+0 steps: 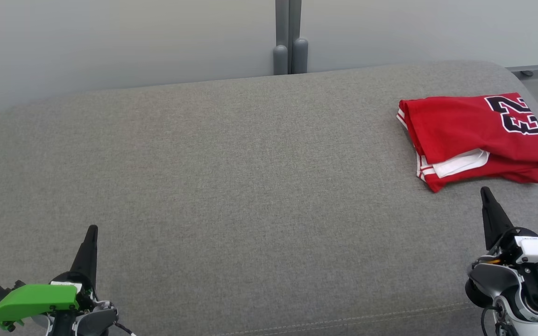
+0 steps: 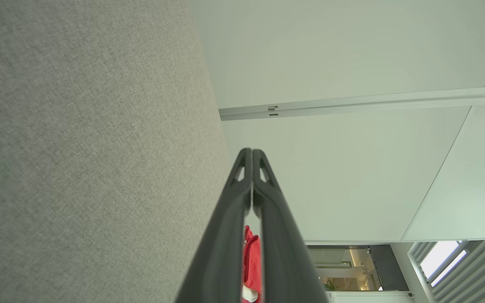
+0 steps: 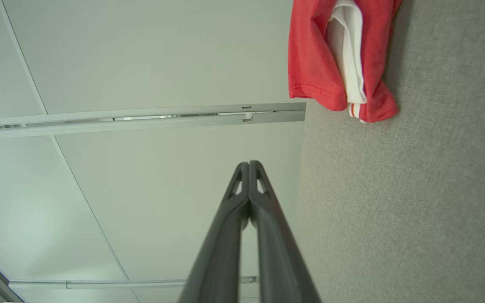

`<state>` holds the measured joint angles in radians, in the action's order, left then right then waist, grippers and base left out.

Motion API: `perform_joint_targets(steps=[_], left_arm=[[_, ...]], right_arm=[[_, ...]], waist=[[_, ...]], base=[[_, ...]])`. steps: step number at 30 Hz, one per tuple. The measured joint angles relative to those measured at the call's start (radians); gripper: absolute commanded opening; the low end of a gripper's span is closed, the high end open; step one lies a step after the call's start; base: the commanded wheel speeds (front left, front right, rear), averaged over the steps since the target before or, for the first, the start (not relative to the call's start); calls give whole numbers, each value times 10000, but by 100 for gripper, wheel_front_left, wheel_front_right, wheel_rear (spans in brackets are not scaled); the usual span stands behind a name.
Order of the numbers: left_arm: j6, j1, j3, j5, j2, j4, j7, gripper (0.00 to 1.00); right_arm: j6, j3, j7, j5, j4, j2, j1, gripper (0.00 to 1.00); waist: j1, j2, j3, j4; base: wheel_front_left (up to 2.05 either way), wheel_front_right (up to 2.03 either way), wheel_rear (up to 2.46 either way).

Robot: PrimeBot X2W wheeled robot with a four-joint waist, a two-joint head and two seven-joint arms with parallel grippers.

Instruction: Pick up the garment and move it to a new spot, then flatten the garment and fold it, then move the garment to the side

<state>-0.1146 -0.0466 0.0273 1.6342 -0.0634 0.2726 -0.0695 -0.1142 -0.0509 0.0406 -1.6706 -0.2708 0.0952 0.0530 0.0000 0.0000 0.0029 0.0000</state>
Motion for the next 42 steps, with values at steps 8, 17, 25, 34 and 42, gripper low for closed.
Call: perform_joint_targets(steps=[8,17,25,34,42], left_arm=[[0,-8,4,0,0,19,0,0],[-15,-63,13,0,0,42,0,0],[-75,-74,19,0,0,48,0,0],[-75,-81,27,0,0,56,-2,0],[-75,-83,33,0,0,61,-2,0]], right_arm=[[0,-8,0,0,-15,-6,4,0],[-2,-19,2,0,-44,-10,7,0],[-2,-31,56,0,-56,-13,10,0],[-2,-38,56,0,-65,-19,12,0],[-2,-48,56,0,-82,-23,12,0]], waist=[[0,0,-1,0],[0,0,-2,0],[0,0,-2,0],[0,0,-3,0],[1,0,-3,0]], base=[[0,0,0],[0,0,0],[0,0,0],[0,0,0],[0,0,0]])
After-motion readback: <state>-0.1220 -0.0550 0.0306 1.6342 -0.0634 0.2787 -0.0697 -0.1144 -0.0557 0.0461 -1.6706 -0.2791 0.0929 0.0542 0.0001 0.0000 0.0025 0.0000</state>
